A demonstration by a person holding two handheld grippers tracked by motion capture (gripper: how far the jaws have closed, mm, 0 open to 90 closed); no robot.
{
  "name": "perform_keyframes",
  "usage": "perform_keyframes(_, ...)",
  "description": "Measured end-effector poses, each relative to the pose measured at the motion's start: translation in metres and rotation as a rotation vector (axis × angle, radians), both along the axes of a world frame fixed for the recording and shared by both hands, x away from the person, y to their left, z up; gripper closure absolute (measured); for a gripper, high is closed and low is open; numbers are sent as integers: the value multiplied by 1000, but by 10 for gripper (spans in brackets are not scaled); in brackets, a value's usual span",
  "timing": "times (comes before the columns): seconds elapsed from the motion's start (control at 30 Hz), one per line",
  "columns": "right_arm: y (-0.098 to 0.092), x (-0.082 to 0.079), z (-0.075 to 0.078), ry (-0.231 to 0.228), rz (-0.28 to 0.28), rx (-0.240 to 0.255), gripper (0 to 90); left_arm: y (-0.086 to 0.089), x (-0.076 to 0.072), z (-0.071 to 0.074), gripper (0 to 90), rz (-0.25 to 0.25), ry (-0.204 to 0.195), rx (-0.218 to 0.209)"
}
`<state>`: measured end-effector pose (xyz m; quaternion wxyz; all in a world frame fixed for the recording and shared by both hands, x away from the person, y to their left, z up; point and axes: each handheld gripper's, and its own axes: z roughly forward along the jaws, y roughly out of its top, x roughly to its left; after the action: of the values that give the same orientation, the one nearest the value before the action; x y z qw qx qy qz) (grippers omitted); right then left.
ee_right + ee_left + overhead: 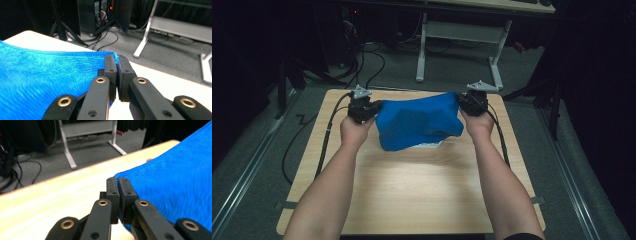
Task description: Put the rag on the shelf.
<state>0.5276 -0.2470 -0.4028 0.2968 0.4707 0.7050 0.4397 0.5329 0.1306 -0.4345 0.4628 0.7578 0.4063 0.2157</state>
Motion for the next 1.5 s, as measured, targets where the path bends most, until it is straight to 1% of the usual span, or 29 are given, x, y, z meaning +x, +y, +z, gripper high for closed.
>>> perform_keyframes(0.07,-1,-2,-8,21,0,9,885,1,-3,-8,879,0,16,-16)
perform_keyframes(0.13,-1,-5,-14,30,5,12,885,1,-7,-13,879,0,26,-28)
perform_keyframes(0.23,-2,-9,-22,47,6,20,884,1,-9,-19,879,-16,38,-33)
perform_keyframes(0.3,-4,-11,-28,56,7,38,884,0,-9,-22,878,-29,49,-30)
perform_keyframes(0.4,-5,-15,-38,70,11,59,884,-2,-9,-25,878,-45,55,-38)
perform_keyframes(0.63,-6,-19,-56,95,18,63,884,-6,-7,-33,875,-65,79,-45)
perform_keyframes(0.73,-6,-20,-59,104,16,62,884,-8,-6,-36,874,-71,87,-43)
perform_keyframes(0.87,-8,-21,-61,105,9,66,884,-11,-5,-41,873,-78,101,-45)
perform_keyframes(0.93,-10,-23,-63,101,5,66,883,-12,-5,-44,873,-80,101,-47)
perform_keyframes(1.0,-11,-24,-67,111,1,74,883,-12,-5,-48,873,-75,105,-62)
perform_keyframes(1.07,-13,-25,-70,120,1,71,883,-11,-5,-52,871,-73,115,-72)
perform_keyframes(1.2,-13,-26,-76,139,0,63,883,-8,-6,-59,870,-64,131,-70)
perform_keyframes(1.33,-12,-26,-80,145,-2,58,880,-6,-6,-63,867,-61,136,-80)
perform_keyframes(1.43,-12,-27,-82,144,-2,64,878,-7,-7,-64,861,-67,139,-83)
perform_keyframes(1.5,-12,-27,-85,152,-5,73,877,-8,-8,-64,856,-70,143,-79)
